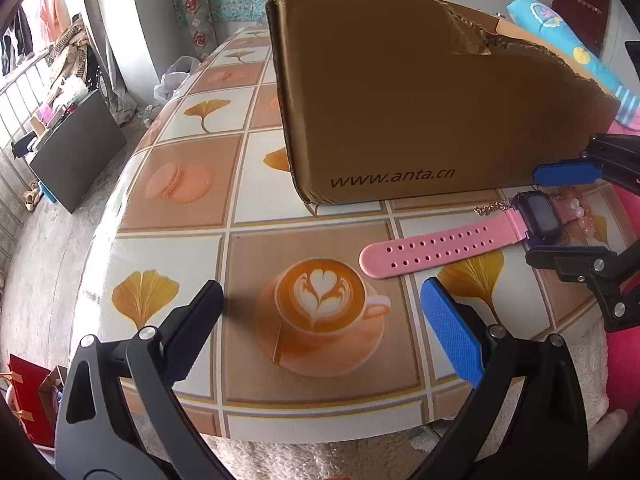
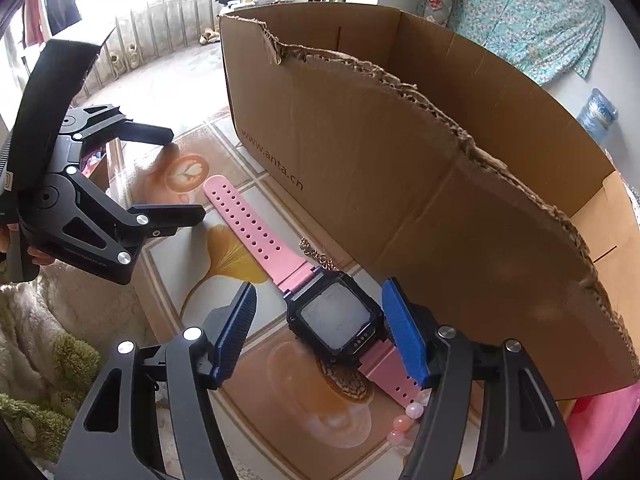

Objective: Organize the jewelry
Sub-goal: 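Grasp the black watch face with the right tool and lift the watch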

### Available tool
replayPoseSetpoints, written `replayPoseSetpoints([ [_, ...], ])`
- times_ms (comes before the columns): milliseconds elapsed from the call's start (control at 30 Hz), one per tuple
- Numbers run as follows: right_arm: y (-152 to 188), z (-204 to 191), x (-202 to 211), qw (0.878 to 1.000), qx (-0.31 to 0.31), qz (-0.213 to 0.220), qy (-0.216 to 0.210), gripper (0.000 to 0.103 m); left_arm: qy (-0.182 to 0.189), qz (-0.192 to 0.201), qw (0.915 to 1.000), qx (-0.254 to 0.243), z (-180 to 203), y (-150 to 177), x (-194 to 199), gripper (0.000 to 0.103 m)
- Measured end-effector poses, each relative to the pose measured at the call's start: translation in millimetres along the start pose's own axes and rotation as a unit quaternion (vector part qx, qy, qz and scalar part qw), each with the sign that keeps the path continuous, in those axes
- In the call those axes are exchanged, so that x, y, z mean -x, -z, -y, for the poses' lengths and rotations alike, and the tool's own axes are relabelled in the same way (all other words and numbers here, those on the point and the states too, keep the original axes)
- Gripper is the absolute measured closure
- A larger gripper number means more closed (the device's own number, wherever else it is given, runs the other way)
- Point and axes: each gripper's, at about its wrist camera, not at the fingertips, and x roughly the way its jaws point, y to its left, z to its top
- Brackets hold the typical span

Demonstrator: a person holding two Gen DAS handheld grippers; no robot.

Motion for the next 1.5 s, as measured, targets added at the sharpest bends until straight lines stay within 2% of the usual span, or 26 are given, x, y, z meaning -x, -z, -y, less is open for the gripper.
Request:
replayPoseSetpoints([
  [67,0,-1,0,1.0,0.007,-0.006,0.002,0.054,0.005,0.006,1.0,-0.001,0,1,1,0.007],
  [133,-1,-1,1,1.0,0.016,-0.011,0.011,0.058,0.008,0.013,0.9999,-0.005,-1,2,0,0.007],
  [200,-3,0,6,1.0,0.017,-0.009,0.001,0.067,0.01,0.014,0.9998,-0.004,0,3,2,0.007],
  [267,-5,0,11,1.0,0.019,-0.011,-0.003,0.083,0.01,0.015,0.9998,-0.004,-1,2,1,0.007],
  [300,-6,-1,12,1.0,0.021,-0.015,-0.004,0.085,0.01,0.016,0.9998,-0.004,-1,2,1,0.007],
  [433,-7,-6,17,0.999,0.026,-0.023,0.004,0.082,0.01,0.021,0.9997,-0.005,0,2,1,0.007],
  [500,-8,-4,22,1.0,0.02,-0.02,0.007,0.065,0.009,0.023,0.9997,-0.005,1,3,2,0.007],
  [533,-10,-4,22,1.0,0.017,-0.019,0.009,0.052,0.009,0.024,0.9997,-0.005,1,4,3,0.007],
  [567,-11,-1,23,1.0,0.017,-0.018,0.011,0.049,0.009,0.024,0.9997,-0.004,1,3,3,0.007],
  [833,-16,8,-2,0.998,0.017,-0.061,-0.003,0.049,0.009,0.025,0.9997,-0.003,2,3,3,0.007],
  [933,-16,10,0,0.998,0.015,-0.062,-0.01,0.053,0.008,0.025,0.9997,-0.002,2,3,3,0.007],
  [1367,-25,-10,23,0.999,0.015,-0.046,0.004,0.053,0.004,0.035,0.9994,-0.007,2,5,5,0.007],
  [1500,-24,-15,27,0.999,0.011,-0.048,0.0,0.053,-0.001,0.058,0.9983,0.001,-6,10,16,0.007],
])
